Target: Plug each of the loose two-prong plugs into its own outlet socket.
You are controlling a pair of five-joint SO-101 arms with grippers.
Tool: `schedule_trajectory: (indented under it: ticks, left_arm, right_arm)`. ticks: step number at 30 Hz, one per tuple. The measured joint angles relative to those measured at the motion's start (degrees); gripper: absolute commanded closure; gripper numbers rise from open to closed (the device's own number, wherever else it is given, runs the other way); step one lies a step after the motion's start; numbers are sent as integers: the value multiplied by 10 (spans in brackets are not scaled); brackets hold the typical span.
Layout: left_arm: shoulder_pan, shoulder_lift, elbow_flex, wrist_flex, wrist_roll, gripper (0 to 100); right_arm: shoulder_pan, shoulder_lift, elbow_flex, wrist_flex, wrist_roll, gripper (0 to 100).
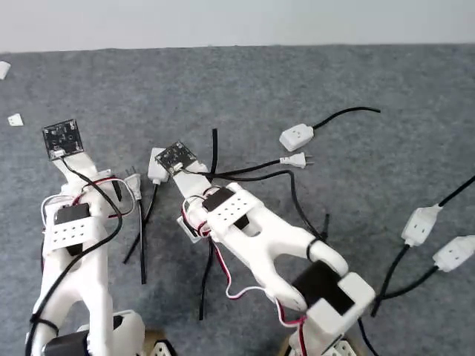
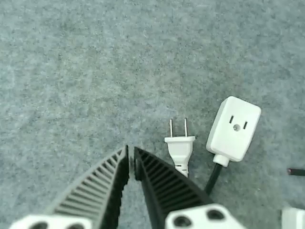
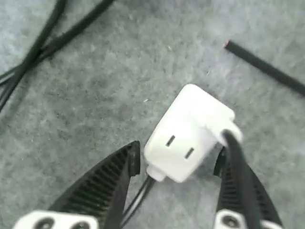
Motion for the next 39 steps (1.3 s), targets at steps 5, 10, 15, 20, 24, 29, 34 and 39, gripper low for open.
schedule_trajectory:
  ticks: [5,10,15,20,24,29,34,39]
  left_arm:
    - [-4,0,0,-1,0,985]
    - [-5,0,0,-1,0,985]
    - [-5,0,0,-1,0,985]
    - [-5,0,0,-1,0,985]
    - [-5,0,0,-1,0,985]
    - [-5,0,0,-15,0,985]
    - [-5,0,0,-16,0,985]
    - [-4,0,0,-16,0,985]
  right_arm:
    - [3,50,-53,17,-5,796]
    - [22,71,-93,55,-5,980]
    - [60,55,-94,98,-5,990]
    - [113,-43,-94,201,-5,990]
    - [171,-152,-69,258,1,990]
    - [271,-280,15,269,29,990]
    - [414,-349,76,269,59,989]
    - [585,-330,102,213,76,976]
